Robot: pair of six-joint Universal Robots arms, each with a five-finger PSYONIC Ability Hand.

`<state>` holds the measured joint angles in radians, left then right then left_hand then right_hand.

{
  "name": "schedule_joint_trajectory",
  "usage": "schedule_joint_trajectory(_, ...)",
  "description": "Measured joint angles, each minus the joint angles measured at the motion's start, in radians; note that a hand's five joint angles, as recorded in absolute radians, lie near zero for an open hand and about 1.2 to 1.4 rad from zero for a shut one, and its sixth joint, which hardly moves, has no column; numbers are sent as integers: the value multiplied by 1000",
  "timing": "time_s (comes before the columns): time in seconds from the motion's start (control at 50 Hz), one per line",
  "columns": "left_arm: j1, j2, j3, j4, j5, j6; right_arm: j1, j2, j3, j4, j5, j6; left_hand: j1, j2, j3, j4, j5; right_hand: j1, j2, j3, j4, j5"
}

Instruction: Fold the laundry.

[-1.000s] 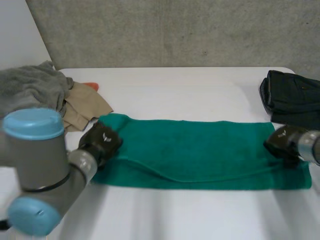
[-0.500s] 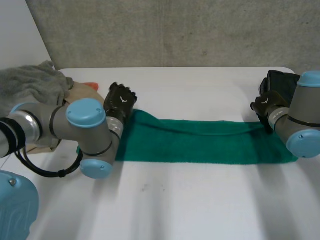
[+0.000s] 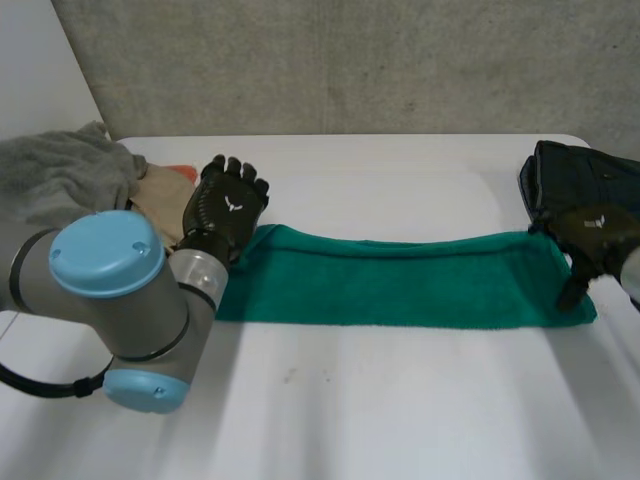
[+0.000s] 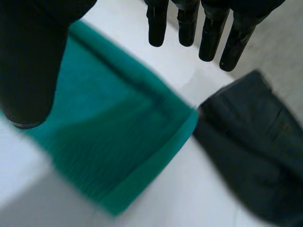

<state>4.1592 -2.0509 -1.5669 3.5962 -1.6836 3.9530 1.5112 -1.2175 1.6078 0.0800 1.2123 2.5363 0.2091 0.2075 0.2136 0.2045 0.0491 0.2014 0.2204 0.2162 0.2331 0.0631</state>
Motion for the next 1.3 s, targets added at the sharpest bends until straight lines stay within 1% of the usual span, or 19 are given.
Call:
schedule_joint_trajectory(0.12,35,-36,11,13,12,-27,-56,15,110,-88,-49,-53,0,0,0,0,0,31,46,56,33,39)
schedule_joint_trajectory(0.14,41,-50,22,15,16,-34,-59,20,117,-100,-53,-58,0,0,0,0,0,86,116,122,102,97)
schedule_joint_trajectory(0.2,52,-83,47,17,26,-49,-63,34,120,-124,-59,-66,0,0,0,0,0,149,184,196,173,158)
schedule_joint_trajectory(0.22,61,-119,80,17,39,-64,-62,50,103,-138,-63,-67,0,0,0,0,0,199,242,251,235,213)
schedule_joint_trajectory(0.38,88,-219,188,9,99,-136,-25,125,-60,-121,-87,-7,0,0,0,0,0,272,338,343,323,297)
schedule_joint_trajectory(0.44,94,-239,226,5,141,-201,20,185,-183,-98,-98,79,0,0,0,0,0,167,197,201,185,173)
schedule_joint_trajectory(0.48,95,-250,244,3,159,-234,39,219,-236,-93,-102,118,0,0,0,0,0,144,172,184,167,157)
schedule_joint_trajectory(0.5,95,-259,257,1,168,-253,50,244,-272,-91,-104,142,0,0,0,0,0,33,45,44,32,26)
schedule_joint_trajectory(0.62,95,-336,349,-32,193,-298,92,384,-433,-89,-104,203,0,0,0,0,0,10,17,16,13,0)
schedule_joint_trajectory(0.78,100,-451,498,-91,203,-291,125,527,-584,-120,-90,206,0,0,0,0,0,10,17,16,13,-1)
schedule_joint_trajectory(0.84,112,-516,603,-99,182,-270,136,572,-636,-180,-77,206,0,0,0,0,0,10,17,16,13,0)
schedule_joint_trajectory(0.92,140,-604,766,-98,101,-191,157,611,-683,-307,-14,207,0,0,0,0,0,10,17,16,13,0)
schedule_joint_trajectory(0.96,146,-623,803,-97,78,-161,161,616,-691,-338,9,207,0,0,0,0,0,10,17,16,13,0)
schedule_joint_trajectory(1.04,158,-652,874,-73,14,-37,181,617,-703,-420,103,209,0,0,0,0,0,10,17,16,13,0)
schedule_joint_trajectory(1.12,157,-612,834,-34,-2,13,193,598,-695,-414,137,209,0,0,0,0,0,10,17,16,13,0)
schedule_joint_trajectory(1.18,154,-565,777,-16,1,12,197,582,-684,-391,141,208,0,0,0,0,0,10,17,16,13,0)
schedule_joint_trajectory(1.24,139,-474,662,-2,17,-24,201,549,-657,-343,140,205,0,0,0,0,0,10,17,16,13,0)
schedule_joint_trajectory(1.28,139,-474,662,-2,17,-24,201,549,-657,-343,140,205,0,0,0,0,0,10,17,16,13,0)
schedule_joint_trajectory(1.3,115,-390,552,-3,47,-89,201,509,-619,-294,136,203,0,0,0,0,0,10,17,15,13,0)
